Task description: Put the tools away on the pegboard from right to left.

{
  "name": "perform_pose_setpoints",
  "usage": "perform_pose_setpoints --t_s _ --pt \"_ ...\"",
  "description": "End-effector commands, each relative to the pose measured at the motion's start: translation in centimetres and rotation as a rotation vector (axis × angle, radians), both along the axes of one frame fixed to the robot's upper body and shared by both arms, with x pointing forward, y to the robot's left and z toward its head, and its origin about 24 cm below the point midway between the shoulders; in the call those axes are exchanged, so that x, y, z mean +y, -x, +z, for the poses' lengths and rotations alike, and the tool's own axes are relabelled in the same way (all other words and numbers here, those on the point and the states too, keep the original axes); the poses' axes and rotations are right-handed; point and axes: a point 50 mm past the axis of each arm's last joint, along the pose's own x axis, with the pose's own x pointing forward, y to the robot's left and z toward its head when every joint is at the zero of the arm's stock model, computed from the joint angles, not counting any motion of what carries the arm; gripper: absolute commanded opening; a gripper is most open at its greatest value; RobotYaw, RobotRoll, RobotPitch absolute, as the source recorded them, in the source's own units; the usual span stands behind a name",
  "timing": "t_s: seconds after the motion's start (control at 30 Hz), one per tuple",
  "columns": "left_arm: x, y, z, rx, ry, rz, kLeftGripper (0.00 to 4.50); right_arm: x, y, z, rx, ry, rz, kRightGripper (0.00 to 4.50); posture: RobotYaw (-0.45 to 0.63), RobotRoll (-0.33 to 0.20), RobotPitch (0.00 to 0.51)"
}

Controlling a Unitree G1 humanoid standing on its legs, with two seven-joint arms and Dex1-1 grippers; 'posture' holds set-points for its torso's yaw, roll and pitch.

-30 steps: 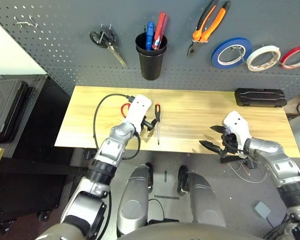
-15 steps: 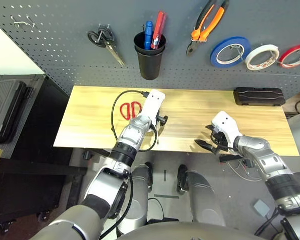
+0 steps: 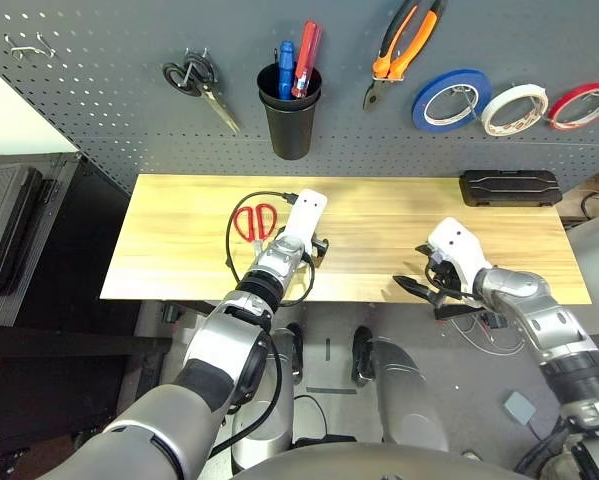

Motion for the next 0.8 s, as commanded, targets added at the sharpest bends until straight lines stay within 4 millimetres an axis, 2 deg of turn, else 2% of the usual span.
perform_pose_setpoints --t_s 0.03,0.2,0.23,0.5,0.67,0.8 --pt "-0.3 0.6 -0.9 0.034 0.008 -0.004 2.69 -0.4 0.5 0.0 0.017 -0.005 -0.003 4.50 0.04 0.000 0.282" --pt "-0.3 0.7 -1.0 0.029 0.015 -0.009 0.73 -0.4 0.5 0.1 0.021 -0.004 0.004 4.50 0.06 0.000 0.284" --pt "-0.3 0.7 -1.0 0.024 0.017 -0.010 0.55 -0.4 0.5 0.1 0.022 -0.004 0.005 4.50 0.06 0.000 0.284" --pt "-0.4 0.1 0.9 -0.057 0.068 0.004 0.55 -0.3 -0.1 0.1 0.019 -0.011 0.025 4.50 0.12 0.000 0.271" --pt "-0.6 1.2 3.1 -0.107 0.135 0.037 0.55 -0.6 -1.0 0.3 0.008 -0.017 0.036 4.50 0.18 0.000 0.257" --pt "0.7 2.5 4.7 -0.110 0.157 0.113 0.55 -0.8 -2.0 0.3 -0.002 -0.018 0.047 4.50 0.22 0.000 0.242"
